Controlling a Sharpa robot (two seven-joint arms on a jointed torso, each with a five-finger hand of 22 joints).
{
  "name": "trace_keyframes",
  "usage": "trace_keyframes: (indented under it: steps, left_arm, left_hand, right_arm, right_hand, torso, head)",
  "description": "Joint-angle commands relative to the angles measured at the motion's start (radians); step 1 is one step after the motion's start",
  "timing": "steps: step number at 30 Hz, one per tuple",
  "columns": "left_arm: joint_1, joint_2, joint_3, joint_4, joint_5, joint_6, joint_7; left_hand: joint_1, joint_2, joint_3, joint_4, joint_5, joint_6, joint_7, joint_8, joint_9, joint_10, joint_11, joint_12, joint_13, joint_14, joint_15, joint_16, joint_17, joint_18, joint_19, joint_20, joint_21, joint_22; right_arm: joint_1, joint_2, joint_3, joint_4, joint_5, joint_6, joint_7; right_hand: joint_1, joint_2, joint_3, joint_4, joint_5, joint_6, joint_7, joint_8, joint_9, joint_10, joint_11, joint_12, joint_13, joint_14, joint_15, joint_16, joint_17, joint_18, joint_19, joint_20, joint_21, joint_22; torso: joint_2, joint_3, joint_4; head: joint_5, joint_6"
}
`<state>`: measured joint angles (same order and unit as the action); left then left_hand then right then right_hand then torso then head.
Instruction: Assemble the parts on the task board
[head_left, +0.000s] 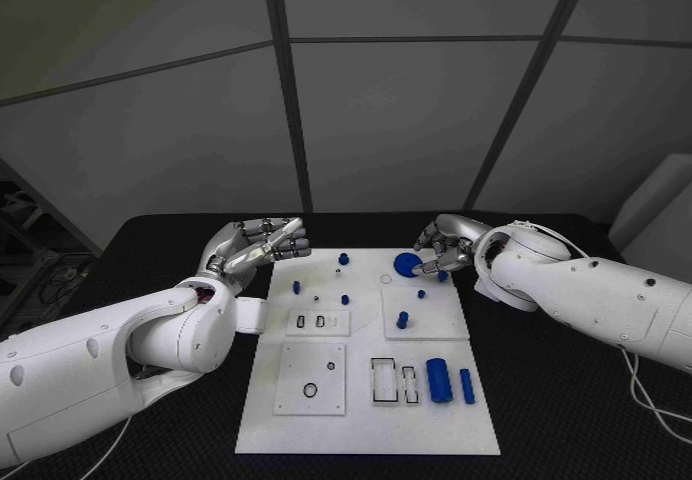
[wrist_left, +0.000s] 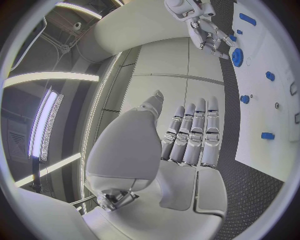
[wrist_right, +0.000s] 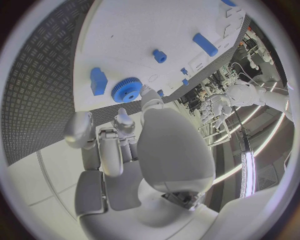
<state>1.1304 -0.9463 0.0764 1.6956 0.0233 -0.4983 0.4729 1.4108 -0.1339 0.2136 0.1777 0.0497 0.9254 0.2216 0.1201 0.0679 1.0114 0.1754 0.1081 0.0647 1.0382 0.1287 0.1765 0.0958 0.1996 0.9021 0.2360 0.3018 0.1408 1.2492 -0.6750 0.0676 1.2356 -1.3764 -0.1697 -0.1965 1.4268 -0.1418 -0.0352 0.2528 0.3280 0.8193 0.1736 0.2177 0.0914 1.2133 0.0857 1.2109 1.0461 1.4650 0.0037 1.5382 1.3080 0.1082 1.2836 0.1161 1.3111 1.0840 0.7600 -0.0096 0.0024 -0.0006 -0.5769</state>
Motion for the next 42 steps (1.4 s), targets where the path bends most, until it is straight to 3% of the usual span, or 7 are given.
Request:
trace_keyframes:
  steps: [1,12,33,42]
  left_arm:
    - [0.002,0.002,0.001,0.0,-0.012,0.015,0.002]
    - [0.002,0.004,0.001,-0.002,-0.012,0.016,0.001]
    - [0.002,0.004,0.001,-0.004,-0.012,0.018,-0.003]
    - [0.002,0.004,0.001,-0.005,-0.012,0.02,-0.005]
  left_hand:
    - [0.0,0.01,-0.002,-0.005,-0.003,0.005,0.004,-0.004,-0.001,0.002,0.001,-0.005,0.0,0.005,0.004,-0.006,-0.001,-0.019,0.004,0.002,-0.007,-0.001]
    - [-0.001,0.011,-0.002,-0.006,-0.003,0.006,0.004,-0.004,-0.001,0.003,0.001,-0.005,0.0,0.006,0.004,-0.006,-0.001,-0.019,0.004,0.002,-0.007,-0.001]
    - [-0.001,0.011,-0.002,-0.006,-0.003,0.006,0.004,-0.004,-0.001,0.003,0.001,-0.005,0.0,0.006,0.004,-0.006,-0.001,-0.019,0.004,0.002,-0.007,-0.001]
    - [-0.001,0.011,-0.002,-0.006,-0.003,0.006,0.004,-0.004,-0.001,0.003,0.001,-0.005,0.0,0.006,0.004,-0.006,-0.001,-0.019,0.004,0.002,-0.007,-0.001]
  right_arm:
    - [0.003,0.012,0.001,-0.021,0.008,0.04,-0.014]
    - [0.003,0.043,0.001,-0.058,0.008,0.054,-0.012]
    - [0.003,0.059,0.001,-0.062,-0.004,0.031,-0.007]
    - [0.003,0.067,0.001,-0.068,-0.03,0.043,-0.012]
  right_hand:
    - [0.01,0.0,0.001,0.007,0.004,-0.007,0.001,0.006,0.001,0.007,0.003,0.006,0.006,0.089,0.009,0.003,0.189,-0.011,0.002,0.004,0.004,0.002]
    - [0.018,0.01,0.002,0.017,0.006,-0.006,0.001,0.018,0.003,0.02,0.002,0.026,0.031,0.091,0.01,0.006,0.195,-0.012,0.004,0.004,0.008,0.008]
    - [0.028,0.017,0.004,0.02,0.01,-0.008,0.001,0.026,0.003,0.024,0.002,0.036,0.044,0.094,0.01,0.011,0.209,-0.015,0.013,0.005,0.017,0.023]
    - [0.066,0.034,0.017,0.005,0.009,0.002,-0.003,0.049,0.007,0.036,-0.001,0.054,0.069,0.097,0.008,0.017,0.224,-0.02,0.026,0.003,0.032,0.049]
  torso:
    - [0.001,-0.0003,-0.0001]
    - [0.001,0.0003,0.0001]
    - [0.0,0.0004,0.0001]
    - [0.0,0.0004,0.0001]
  head:
    - [-0.002,-0.002]
    - [0.004,-0.007]
    - [0.003,-0.01]
    - [0.003,-0.011]
